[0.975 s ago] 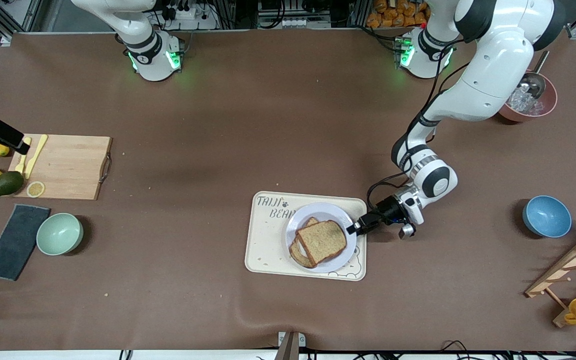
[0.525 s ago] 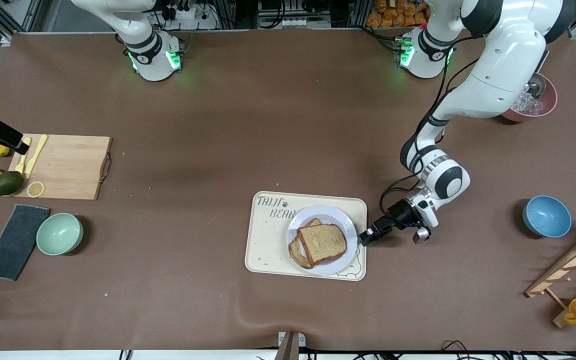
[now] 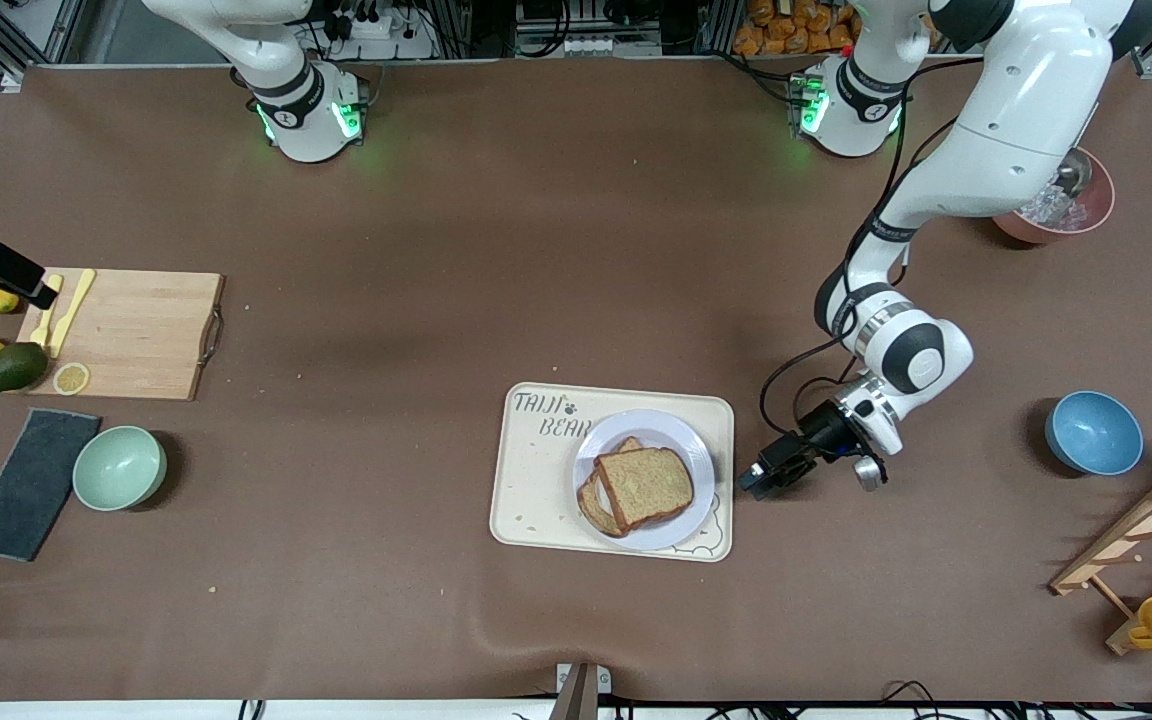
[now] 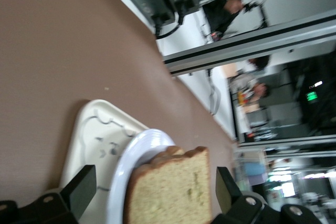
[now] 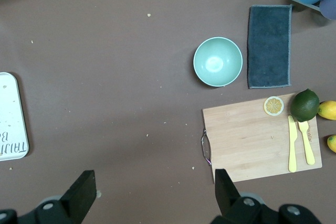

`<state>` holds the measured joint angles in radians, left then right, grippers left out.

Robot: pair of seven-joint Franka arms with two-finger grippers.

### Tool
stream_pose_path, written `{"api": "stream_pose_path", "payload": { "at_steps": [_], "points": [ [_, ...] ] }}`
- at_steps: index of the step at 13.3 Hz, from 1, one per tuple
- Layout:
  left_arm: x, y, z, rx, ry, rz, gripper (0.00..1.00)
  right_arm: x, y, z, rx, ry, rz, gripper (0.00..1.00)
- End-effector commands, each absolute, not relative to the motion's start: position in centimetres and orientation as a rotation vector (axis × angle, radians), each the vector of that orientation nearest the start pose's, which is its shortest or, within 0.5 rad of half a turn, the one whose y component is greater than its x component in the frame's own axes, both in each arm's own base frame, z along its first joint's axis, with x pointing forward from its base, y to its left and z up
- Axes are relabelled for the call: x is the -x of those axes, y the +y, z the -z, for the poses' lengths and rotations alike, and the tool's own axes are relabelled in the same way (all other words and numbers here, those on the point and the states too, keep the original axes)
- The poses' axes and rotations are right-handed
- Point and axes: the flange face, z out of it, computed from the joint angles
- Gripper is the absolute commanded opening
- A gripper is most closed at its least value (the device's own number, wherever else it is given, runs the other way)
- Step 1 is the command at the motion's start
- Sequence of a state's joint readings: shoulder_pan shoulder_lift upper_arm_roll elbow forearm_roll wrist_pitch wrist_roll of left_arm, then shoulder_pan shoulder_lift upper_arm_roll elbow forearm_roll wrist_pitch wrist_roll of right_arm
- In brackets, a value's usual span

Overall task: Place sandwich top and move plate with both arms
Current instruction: 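Release the plate rim and draw the left gripper back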

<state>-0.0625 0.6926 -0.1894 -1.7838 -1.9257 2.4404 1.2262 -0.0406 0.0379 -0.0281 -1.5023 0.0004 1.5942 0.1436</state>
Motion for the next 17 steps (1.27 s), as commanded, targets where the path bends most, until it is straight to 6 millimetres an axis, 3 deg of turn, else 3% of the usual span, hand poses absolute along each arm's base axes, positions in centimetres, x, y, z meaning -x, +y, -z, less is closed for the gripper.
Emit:
{"api": "stream_pose_path", "payload": {
  "at_steps": [1,8,9,13,17],
  "points": [
    [-64.6,-12.1,-19.1,-2.091,0.235,-0.525,1.0,-56.8,-4.1,-64.0,3.099,0.346,0.078,1.0],
    [-65.1,-9.5,-23.7,-2.333,0.057,-0.392,1.0,-56.8,-4.2,-64.0,3.099,0.348,0.078,1.0],
    [-65.2,-8.3,-24.7,-2.38,0.046,-0.388,1.0,-56.8,-4.2,-64.0,3.099,0.348,0.078,1.0],
    [-64.6,-6.8,-30.9,-2.624,-0.081,-0.334,1.0,-56.8,-4.2,-63.9,3.099,0.348,0.075,1.0],
    [-63.9,-2.1,-38.7,-2.902,-0.208,-0.165,1.0,-56.8,-4.2,-63.9,3.099,0.348,0.075,1.0]
  ]
}}
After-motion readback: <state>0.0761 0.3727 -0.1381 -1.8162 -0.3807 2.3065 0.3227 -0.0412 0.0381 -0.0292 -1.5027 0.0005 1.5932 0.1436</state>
